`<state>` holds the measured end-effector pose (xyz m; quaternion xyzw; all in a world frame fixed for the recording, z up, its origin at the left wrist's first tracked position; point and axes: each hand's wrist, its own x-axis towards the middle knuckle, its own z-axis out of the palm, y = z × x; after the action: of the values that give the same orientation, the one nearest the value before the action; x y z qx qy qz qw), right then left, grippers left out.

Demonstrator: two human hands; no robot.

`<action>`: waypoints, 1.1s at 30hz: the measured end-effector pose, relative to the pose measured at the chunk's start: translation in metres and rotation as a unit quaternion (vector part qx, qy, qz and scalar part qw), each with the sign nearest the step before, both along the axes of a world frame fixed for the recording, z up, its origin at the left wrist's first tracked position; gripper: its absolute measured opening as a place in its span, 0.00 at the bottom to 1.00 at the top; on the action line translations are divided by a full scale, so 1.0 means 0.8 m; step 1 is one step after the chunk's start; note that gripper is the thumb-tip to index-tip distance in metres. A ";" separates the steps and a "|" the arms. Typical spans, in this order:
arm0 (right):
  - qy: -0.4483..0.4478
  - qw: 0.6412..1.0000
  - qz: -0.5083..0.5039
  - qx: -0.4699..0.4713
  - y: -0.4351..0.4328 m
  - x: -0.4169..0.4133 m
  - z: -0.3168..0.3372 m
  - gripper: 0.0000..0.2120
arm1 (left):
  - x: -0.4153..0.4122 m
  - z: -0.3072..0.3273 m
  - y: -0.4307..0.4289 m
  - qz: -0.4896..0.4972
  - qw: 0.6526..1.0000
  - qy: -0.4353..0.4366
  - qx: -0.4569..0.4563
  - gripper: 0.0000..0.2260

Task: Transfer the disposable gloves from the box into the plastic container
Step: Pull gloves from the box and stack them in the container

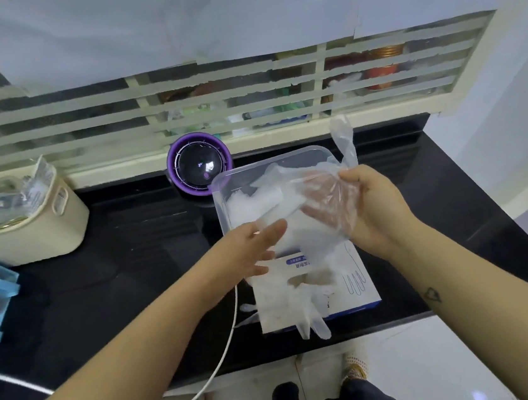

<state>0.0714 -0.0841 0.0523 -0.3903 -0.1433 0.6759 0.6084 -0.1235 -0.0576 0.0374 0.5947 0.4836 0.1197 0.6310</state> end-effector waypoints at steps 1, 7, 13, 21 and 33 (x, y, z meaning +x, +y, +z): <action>0.017 1.000 0.022 0.001 -0.002 -0.003 -0.001 0.15 | 0.002 -0.001 0.000 0.035 0.996 -0.057 -0.066 0.17; 0.059 0.994 0.089 -0.012 -0.001 -0.024 -0.015 0.25 | -0.001 -0.007 0.003 0.115 0.973 -0.172 -0.106 0.35; 0.014 0.999 0.023 -0.033 0.009 -0.018 -0.029 0.16 | 0.001 -0.008 0.010 0.218 0.955 -0.199 -0.041 0.06; -0.261 0.958 0.118 -0.023 0.028 -0.016 -0.029 0.23 | 0.013 -0.003 0.031 0.243 0.955 -0.152 0.075 0.06; -0.098 0.980 -0.138 -0.104 0.043 -0.008 -0.041 0.06 | 0.002 0.006 0.061 0.357 0.878 -0.257 -0.190 0.15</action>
<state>0.0651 -0.0495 0.0196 -0.5320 -0.0758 0.5555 0.6346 -0.1221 -0.0084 0.0418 0.1991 0.4976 0.3914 0.7480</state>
